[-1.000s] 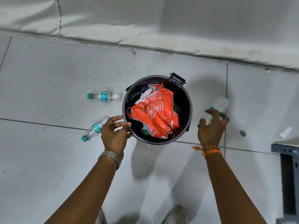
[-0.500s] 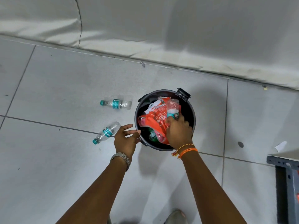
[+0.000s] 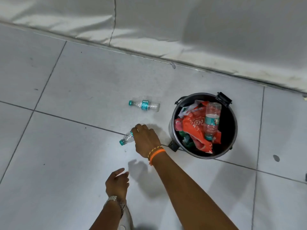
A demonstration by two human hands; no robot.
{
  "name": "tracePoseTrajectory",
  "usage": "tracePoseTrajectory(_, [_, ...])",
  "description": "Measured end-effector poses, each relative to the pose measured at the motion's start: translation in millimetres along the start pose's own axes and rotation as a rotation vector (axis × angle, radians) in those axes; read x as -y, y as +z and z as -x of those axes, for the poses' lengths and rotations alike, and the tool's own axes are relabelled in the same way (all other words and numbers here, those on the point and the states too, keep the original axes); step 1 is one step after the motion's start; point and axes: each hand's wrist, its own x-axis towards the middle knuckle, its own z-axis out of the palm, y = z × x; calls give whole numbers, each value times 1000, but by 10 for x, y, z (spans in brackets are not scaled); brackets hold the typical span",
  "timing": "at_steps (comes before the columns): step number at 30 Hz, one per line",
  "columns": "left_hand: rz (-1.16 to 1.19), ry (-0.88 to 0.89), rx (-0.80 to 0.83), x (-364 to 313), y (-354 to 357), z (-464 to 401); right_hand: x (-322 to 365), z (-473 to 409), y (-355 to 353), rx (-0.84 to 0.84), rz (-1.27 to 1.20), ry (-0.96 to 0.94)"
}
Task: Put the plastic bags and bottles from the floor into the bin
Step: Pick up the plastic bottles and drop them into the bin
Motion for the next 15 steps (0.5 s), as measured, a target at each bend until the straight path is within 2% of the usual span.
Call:
tracePoseTrajectory(3, [-123, 81, -3, 11, -180, -197, -22, -392, 364, 144, 198, -13])
tracePoseTrajectory(6, [-235, 176, 32, 16, -337, -404, -94, -639, 759, 177, 363, 24])
tracePoseTrajectory(8, [-275, 192, 30, 56, -411, -512, -179, -676, 978, 178, 384, 78])
tracePoseTrajectory(11, [-283, 191, 10, 90, -492, -654, -143, -589, 1093, 61, 372, 157])
tracePoseTrajectory(13, [-274, 157, -5, 125, -527, -715, -18, -415, 973, -48, 213, 198])
tracePoseTrajectory(15, [-274, 131, -4, 204, -558, -646, 129, -69, 630, -255, 2, 232])
